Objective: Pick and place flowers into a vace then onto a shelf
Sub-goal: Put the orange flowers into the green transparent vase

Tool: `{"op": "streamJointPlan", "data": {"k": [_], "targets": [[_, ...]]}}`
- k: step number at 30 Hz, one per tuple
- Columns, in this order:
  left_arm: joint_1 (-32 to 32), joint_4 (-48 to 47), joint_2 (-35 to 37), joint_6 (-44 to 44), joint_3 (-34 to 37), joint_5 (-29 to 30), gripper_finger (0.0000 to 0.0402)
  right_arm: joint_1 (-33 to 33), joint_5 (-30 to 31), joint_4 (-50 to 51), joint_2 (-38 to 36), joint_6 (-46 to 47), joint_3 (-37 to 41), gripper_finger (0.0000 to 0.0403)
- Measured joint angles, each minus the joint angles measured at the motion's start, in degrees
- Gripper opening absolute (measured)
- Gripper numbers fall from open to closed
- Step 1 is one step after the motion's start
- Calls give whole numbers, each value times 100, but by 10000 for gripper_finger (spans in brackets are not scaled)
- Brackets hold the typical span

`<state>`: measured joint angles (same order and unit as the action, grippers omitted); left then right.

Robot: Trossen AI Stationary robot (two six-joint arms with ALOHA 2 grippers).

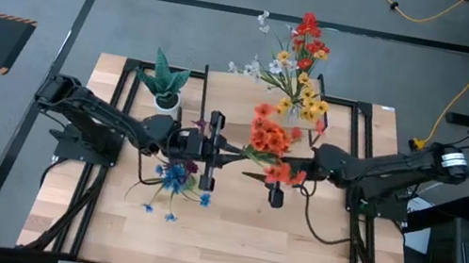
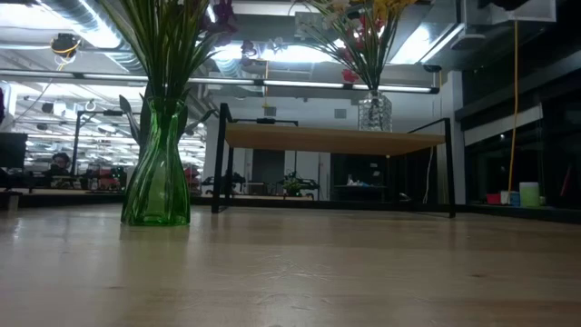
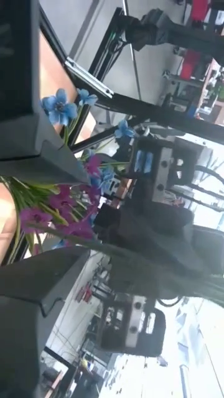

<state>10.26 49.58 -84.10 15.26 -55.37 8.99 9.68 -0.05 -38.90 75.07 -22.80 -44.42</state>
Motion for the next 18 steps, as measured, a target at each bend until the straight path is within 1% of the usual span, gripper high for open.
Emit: {"op": "streamJointPlan", "data": {"k": [3, 6, 9, 14, 18], "targets": [[34, -1, 4, -6, 0, -155, 3, -91, -13, -39, 199, 30, -125, 175], [113, 7, 2, 9, 0, -169, 3, -138, -18, -168, 358, 125, -204, 175], [181, -1, 2, 44, 0, -170, 3, -132, -172, -397, 568, 305, -314, 175], [177, 0, 2, 50, 0, -243, 3, -132, -374, -394, 871, 354, -589, 175], [181, 0, 2, 51, 0, -263, 3, -132, -721, -394, 1014, 441, -702, 173]]}}
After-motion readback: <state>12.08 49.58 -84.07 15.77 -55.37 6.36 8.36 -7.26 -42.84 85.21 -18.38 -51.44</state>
